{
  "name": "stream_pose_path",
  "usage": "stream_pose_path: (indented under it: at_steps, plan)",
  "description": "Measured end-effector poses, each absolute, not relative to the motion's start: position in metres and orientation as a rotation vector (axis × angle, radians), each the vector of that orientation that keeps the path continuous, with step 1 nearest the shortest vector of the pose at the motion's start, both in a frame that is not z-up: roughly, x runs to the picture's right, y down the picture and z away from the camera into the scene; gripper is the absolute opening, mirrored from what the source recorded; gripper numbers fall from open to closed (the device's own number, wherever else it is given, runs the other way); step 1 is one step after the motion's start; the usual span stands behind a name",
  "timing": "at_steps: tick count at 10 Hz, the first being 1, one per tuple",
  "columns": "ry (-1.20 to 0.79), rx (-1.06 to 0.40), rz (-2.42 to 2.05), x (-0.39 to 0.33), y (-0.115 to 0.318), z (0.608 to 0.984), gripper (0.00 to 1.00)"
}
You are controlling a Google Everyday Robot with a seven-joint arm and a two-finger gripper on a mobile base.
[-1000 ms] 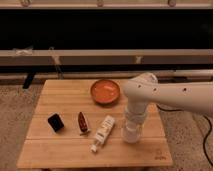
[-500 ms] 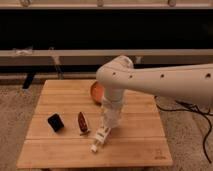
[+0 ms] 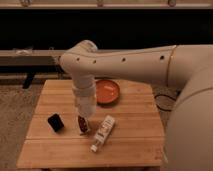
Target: Place the ceramic cup over the eraser
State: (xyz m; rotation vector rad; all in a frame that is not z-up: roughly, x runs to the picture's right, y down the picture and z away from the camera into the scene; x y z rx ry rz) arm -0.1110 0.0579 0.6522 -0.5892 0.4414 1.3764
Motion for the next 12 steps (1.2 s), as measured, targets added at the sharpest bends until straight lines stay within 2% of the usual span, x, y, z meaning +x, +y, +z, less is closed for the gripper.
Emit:
stream_pose_path:
  at_steps: [3, 7, 12]
  plan:
    - [0.369, -0.645, 1.184, -0.185, 0.044, 0.655, 0.0]
    - [0.362, -0.73, 0.919, -0.264, 0.07, 0.654, 0.0]
    - [0.465, -0.734, 0.832, -0.257, 0.098, 0.655, 0.0]
